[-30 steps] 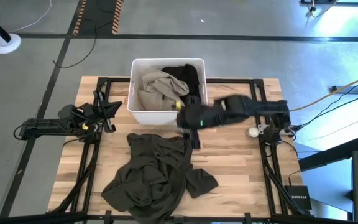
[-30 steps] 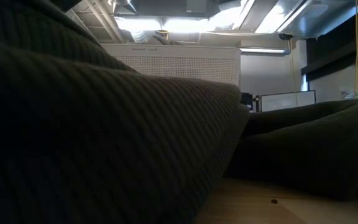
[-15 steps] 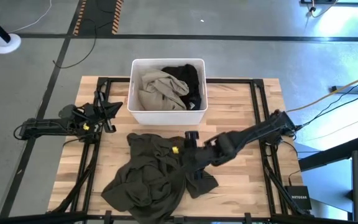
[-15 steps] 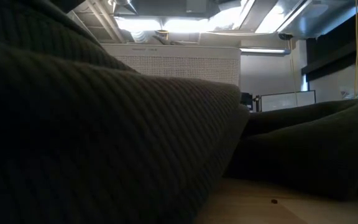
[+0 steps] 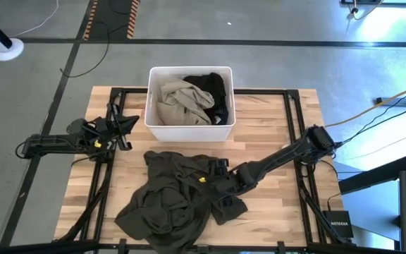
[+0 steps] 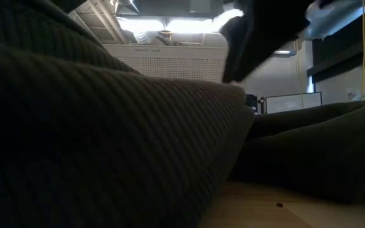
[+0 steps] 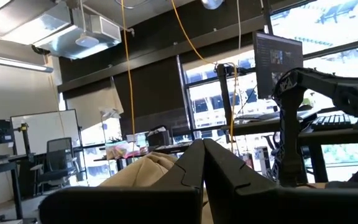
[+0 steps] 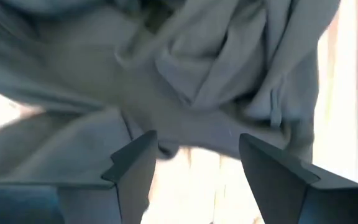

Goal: Sort clothes
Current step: Put the gray pants into the white laundry organizer

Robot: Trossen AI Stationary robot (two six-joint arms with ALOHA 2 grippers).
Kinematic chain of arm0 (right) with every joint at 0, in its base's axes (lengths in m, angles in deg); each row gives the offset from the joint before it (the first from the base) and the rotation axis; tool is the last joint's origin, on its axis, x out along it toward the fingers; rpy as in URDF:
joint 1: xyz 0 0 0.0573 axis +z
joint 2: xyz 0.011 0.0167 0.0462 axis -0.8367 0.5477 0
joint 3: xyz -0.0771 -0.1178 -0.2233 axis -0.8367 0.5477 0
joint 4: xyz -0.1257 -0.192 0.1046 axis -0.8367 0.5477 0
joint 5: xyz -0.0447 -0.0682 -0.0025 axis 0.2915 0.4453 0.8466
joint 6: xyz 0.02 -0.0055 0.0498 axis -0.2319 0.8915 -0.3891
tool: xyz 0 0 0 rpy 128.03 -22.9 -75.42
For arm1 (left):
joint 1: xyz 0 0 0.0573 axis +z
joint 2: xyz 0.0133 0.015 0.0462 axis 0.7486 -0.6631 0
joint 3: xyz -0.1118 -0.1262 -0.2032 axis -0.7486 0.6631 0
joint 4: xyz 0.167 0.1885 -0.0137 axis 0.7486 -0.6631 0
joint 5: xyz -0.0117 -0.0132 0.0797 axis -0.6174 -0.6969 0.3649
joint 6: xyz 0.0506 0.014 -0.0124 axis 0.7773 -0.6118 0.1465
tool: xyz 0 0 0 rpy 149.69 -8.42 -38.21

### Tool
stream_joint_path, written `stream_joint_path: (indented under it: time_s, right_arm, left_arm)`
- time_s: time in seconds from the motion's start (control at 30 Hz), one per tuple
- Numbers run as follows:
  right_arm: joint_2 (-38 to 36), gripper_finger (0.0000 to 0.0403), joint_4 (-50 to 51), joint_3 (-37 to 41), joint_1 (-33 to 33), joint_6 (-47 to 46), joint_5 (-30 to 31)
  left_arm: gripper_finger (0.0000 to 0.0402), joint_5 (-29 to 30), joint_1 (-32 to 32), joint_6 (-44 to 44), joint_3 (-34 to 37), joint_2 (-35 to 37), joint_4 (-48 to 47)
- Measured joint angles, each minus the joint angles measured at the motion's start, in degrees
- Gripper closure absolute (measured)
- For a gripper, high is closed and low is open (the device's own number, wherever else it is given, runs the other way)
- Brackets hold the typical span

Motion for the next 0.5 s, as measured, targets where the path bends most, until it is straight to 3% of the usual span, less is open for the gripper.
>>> stream_joint_path:
  time_s: [0.2, 0.5]
  right_arm:
    - [0.0, 0.0159, -1.5, 7.2, 0.4, -0.5, 2.3]
    - [0.0, 0.0159, -14.4, 14.8, 0.2, 3.6, 5.1]
  left_arm:
    - [0.0402, 0.0, 0.0, -0.5, 0.0, 0.0, 0.0]
    - [0.0402, 0.0, 0.0, 0.2, 0.0, 0.0, 0.0]
